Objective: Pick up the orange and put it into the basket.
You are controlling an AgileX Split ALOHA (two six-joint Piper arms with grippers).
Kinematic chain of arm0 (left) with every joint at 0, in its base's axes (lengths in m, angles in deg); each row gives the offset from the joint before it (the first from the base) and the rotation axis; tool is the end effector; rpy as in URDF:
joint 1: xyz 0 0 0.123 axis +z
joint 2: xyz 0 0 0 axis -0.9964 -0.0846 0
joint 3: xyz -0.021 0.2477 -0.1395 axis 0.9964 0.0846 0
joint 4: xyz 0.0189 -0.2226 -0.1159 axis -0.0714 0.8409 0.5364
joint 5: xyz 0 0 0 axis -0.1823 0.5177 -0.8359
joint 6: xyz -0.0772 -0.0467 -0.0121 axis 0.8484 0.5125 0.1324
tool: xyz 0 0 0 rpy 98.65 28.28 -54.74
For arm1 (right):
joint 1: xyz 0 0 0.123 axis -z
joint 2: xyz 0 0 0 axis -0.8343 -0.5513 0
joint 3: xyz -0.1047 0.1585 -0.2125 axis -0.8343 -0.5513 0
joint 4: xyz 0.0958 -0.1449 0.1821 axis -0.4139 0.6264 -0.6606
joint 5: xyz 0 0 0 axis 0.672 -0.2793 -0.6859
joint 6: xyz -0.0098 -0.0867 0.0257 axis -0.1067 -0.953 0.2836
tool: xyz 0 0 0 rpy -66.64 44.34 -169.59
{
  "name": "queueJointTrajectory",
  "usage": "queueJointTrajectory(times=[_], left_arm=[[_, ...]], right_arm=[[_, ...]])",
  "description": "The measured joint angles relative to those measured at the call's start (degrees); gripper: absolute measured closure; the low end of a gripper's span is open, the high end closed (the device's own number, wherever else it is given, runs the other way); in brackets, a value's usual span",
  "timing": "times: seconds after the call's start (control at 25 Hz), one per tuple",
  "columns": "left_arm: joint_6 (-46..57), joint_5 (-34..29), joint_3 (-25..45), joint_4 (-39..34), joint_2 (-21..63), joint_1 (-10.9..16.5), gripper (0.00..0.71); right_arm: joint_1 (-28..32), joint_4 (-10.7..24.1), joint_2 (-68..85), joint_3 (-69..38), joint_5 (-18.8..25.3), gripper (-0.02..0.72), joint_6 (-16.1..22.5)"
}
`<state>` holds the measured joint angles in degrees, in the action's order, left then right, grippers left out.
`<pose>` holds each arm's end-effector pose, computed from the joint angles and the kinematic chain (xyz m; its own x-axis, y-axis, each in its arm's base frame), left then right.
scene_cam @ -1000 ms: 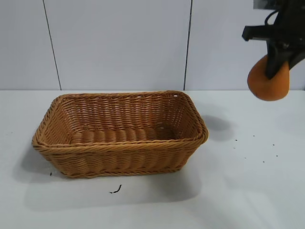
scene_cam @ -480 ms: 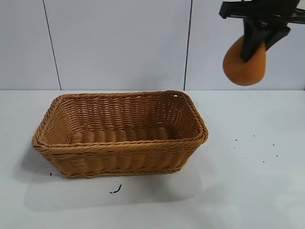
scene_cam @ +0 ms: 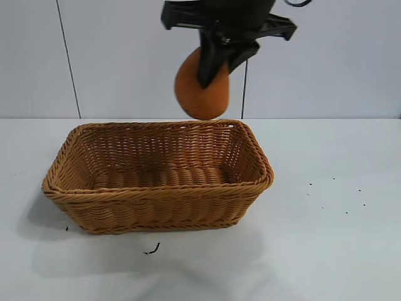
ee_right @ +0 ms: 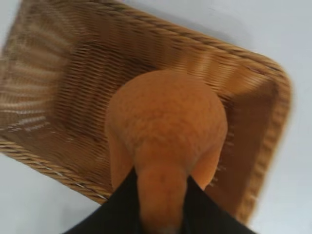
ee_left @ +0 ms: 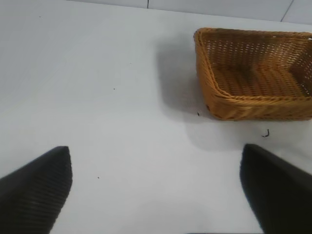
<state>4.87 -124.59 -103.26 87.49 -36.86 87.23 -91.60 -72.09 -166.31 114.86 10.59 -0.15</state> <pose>-0.0057 -0.0077 0.2780 -0.4508 -0.0785 -0.8892 0.0093 0.9957 -0.0925 0.3445 0.2512 0.2714 -0.7871 -0.4253 -0.4468 -0.5247 0.8424 0.1224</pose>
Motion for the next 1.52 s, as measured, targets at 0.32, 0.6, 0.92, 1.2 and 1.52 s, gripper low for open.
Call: queueJointTrajectory(times=[0.32, 0.6, 0.92, 1.2, 1.52], left_arm=[[0.00, 0.00, 0.00, -0.18, 0.00, 0.00, 0.035], [0.00, 0.00, 0.00, -0.18, 0.00, 0.00, 0.035], [0.00, 0.00, 0.00, -0.18, 0.00, 0.00, 0.035], [0.00, 0.00, 0.00, -0.18, 0.00, 0.00, 0.036], [0.00, 0.00, 0.00, -0.18, 0.00, 0.00, 0.036]], right_arm=[[-2.26, 1.77, -9.99, 0.00, -7.49, 0.615, 3.30], [-2.26, 1.72, -13.86, 0.00, -11.19, 0.616, 3.71], [-2.26, 1.72, -13.62, 0.00, -9.69, 0.151, 3.08], [-2.26, 2.06, -13.44, 7.32, 0.89, 0.015, 2.87], [-0.70, 8.30, -13.24, 24.77, 15.82, 0.014, 4.28]])
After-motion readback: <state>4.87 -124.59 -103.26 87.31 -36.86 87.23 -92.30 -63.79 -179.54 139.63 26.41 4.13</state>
